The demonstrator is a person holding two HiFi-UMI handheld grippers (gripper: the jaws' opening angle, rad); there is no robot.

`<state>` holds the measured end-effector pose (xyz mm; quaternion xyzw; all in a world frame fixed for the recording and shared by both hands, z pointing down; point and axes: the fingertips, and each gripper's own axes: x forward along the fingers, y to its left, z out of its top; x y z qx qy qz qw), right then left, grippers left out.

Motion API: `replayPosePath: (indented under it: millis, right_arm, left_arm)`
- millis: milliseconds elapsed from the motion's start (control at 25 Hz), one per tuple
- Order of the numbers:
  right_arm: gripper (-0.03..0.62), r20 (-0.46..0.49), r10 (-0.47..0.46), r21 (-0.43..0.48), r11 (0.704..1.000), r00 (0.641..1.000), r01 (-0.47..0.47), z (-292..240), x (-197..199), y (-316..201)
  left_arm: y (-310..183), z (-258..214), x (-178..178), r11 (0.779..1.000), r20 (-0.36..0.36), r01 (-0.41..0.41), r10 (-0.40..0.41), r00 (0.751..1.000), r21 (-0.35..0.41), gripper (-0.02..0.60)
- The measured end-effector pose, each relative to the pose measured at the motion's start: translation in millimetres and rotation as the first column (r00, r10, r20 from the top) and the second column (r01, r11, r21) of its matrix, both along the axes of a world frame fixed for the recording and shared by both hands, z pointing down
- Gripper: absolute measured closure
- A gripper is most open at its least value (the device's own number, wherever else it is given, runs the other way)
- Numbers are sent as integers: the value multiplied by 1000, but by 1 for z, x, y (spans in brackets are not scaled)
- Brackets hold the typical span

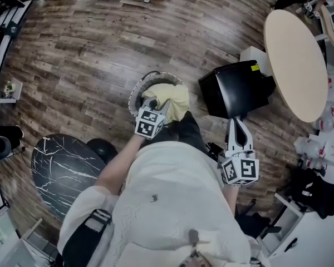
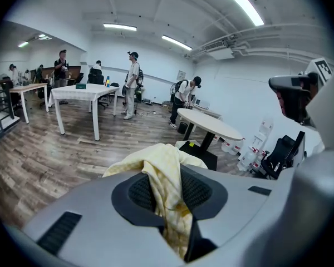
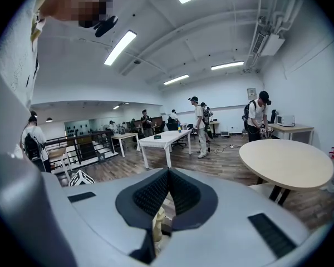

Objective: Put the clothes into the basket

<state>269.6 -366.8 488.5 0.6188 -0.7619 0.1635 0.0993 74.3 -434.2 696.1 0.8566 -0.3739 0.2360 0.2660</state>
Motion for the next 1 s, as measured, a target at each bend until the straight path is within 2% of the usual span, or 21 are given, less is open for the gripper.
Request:
replayPosePath:
  millis: [360, 600, 840, 1000]
  right_arm:
    - [585, -3, 12, 9, 1000, 1000, -12, -1, 13, 1]
    - [585, -3, 15, 9, 1000, 1000, -15, -1, 16, 3]
    - [585, -3, 9, 1, 1000, 1000, -9, 4, 17, 4]
    - [585, -3, 2, 4, 1000, 1000, -2, 6, 14, 4]
  left_arm:
    - [-2, 46, -6, 990, 29, 70, -67, 997, -125, 482]
    - [3, 73, -7, 978, 69, 86, -74, 995, -191, 480]
    - [11, 108, -14, 946, 88, 110, -87, 992, -307, 477]
    - [18, 127, -21, 936, 114, 117, -84, 990, -332, 477]
